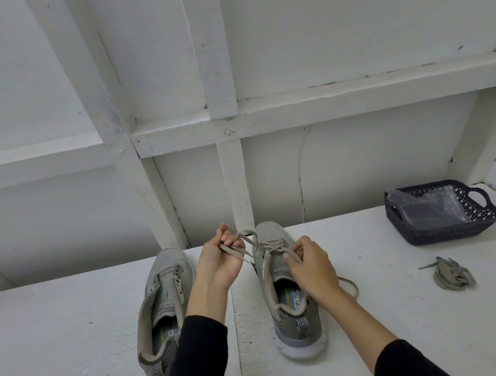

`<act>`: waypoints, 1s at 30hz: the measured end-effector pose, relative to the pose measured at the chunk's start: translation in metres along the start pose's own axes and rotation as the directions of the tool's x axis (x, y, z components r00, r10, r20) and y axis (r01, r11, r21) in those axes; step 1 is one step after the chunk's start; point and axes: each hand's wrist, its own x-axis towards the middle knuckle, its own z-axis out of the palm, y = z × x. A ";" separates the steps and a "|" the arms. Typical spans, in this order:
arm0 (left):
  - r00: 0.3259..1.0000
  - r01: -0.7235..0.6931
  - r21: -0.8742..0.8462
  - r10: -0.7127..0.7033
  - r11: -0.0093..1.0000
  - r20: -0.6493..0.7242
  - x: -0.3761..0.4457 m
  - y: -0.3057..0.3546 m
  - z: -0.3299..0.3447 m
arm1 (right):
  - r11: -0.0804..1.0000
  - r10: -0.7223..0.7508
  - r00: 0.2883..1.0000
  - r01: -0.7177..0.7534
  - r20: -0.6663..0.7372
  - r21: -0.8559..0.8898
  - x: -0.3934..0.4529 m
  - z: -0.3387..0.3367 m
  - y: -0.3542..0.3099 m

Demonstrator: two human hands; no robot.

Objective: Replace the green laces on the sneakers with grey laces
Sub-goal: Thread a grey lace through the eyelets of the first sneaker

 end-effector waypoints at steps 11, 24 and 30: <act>0.992 -0.124 -0.175 0.121 0.977 -0.028 0.007 -0.035 0.013 | 0.845 -0.086 0.991 0.019 0.100 0.535 -0.017 -0.017 -0.024; 0.944 -0.284 0.251 0.316 0.925 -0.095 0.011 -0.040 0.014 | 0.827 0.004 1.000 -0.021 0.031 0.562 -0.007 -0.022 -0.021; 0.800 -0.429 0.386 0.542 0.817 -0.257 0.006 -0.001 0.008 | 0.685 0.268 0.937 -0.023 -0.223 0.728 0.006 -0.029 -0.017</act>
